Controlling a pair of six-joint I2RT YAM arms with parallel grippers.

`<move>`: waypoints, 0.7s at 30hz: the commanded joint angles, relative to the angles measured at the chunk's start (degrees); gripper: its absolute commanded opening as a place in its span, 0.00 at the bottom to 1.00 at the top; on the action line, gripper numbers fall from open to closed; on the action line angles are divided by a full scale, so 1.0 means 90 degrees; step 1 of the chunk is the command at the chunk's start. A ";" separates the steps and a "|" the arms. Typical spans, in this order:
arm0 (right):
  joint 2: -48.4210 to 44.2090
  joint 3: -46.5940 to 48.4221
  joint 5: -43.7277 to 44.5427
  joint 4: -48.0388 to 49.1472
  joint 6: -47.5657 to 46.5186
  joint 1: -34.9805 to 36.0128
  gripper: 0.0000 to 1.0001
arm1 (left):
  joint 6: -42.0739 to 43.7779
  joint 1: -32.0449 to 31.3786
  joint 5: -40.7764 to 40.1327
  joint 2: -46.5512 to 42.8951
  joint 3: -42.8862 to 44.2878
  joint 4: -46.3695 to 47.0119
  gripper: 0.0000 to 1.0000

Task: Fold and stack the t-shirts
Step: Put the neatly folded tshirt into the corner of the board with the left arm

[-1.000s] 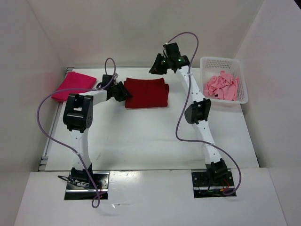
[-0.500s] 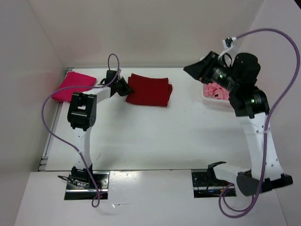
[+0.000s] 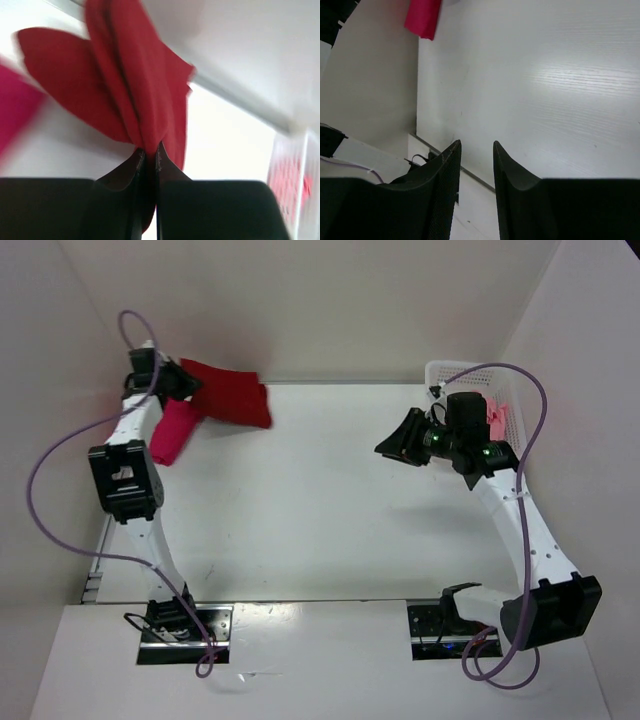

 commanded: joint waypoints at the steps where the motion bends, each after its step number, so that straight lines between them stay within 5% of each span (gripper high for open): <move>1: -0.0231 -0.0130 -0.0579 0.0395 -0.0103 -0.0022 0.38 | 0.0225 0.0750 -0.0083 -0.0938 -0.0201 0.0094 0.04; 7: -0.0289 -0.0346 -0.0940 0.0396 -0.0171 -0.0022 0.38 | 0.0070 0.1678 -0.0717 -0.1739 -0.2025 0.0757 0.15; 12: -0.0407 -0.0541 -0.1009 0.0396 -0.0317 -0.0022 0.39 | -0.0272 0.2098 -0.0981 -0.2480 -0.3618 0.1295 0.71; 18: -0.0602 -0.0853 -0.1127 0.0513 -0.0317 -0.0022 0.42 | -0.0672 0.2099 -0.1508 -0.3467 -0.4772 0.1062 1.00; 21: -0.0660 -0.1029 -0.0991 0.0571 -0.0259 -0.0022 0.47 | -0.1043 0.2099 -0.1567 -0.4014 -0.5200 0.0799 1.00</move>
